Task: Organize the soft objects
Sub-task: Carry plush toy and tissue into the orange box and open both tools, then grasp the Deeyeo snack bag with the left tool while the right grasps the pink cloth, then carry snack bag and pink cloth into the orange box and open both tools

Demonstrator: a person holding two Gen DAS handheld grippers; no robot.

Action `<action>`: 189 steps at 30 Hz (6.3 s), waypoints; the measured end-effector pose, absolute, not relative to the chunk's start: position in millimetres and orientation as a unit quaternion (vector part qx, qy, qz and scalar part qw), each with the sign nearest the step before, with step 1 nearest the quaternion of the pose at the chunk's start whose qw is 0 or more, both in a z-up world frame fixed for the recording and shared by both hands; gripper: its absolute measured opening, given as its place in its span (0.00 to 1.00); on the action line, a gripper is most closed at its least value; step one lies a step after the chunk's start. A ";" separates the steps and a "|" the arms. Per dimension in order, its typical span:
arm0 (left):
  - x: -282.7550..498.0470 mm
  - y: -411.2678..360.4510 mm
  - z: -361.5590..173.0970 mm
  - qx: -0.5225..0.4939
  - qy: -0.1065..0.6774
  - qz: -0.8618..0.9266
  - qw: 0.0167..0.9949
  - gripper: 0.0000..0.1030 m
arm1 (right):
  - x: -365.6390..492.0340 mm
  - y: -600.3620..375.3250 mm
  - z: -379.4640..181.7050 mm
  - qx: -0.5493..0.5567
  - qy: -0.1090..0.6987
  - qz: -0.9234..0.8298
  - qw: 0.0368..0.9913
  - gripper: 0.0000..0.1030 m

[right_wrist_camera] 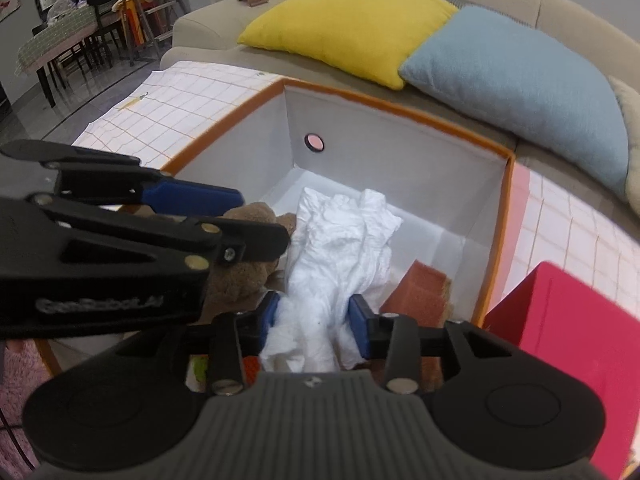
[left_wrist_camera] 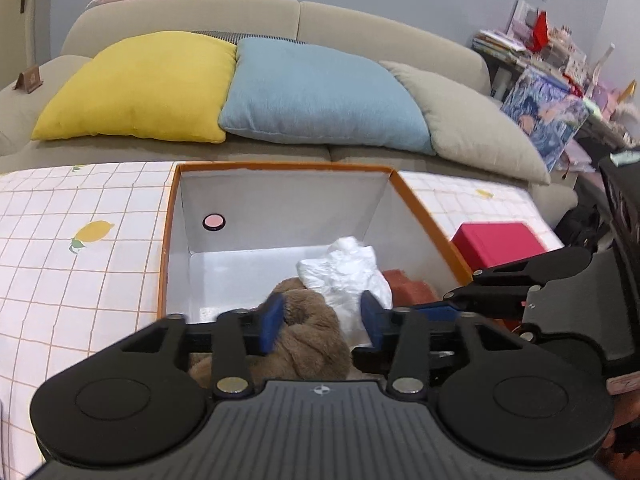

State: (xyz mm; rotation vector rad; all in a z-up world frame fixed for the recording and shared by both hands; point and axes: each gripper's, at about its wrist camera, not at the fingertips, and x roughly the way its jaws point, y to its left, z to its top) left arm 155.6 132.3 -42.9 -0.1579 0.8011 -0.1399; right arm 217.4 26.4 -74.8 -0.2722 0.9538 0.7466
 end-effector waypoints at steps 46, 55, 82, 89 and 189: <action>101.0 -74.5 1.5 -0.062 0.329 -0.228 0.914 0.64 | 78.0 -234.1 -36.7 -0.048 0.317 0.062 0.945 0.74; 123.8 -112.7 -18.2 -0.036 0.363 -0.242 0.899 0.64 | 102.7 -282.6 -78.7 0.000 0.335 -0.018 0.942 0.72; 203.8 -203.6 -91.0 -0.029 0.481 -0.239 0.843 0.66 | 162.7 -355.6 -156.2 0.132 0.430 -0.056 0.891 0.54; 211.5 -212.5 -108.3 -0.015 0.501 -0.214 0.839 0.70 | 169.0 -342.2 -164.9 0.103 0.452 -0.022 0.886 0.22; 198.9 131.3 -59.4 -0.066 0.427 -0.032 0.901 0.45 | 244.1 30.9 -57.7 -0.236 0.376 0.292 0.847 0.00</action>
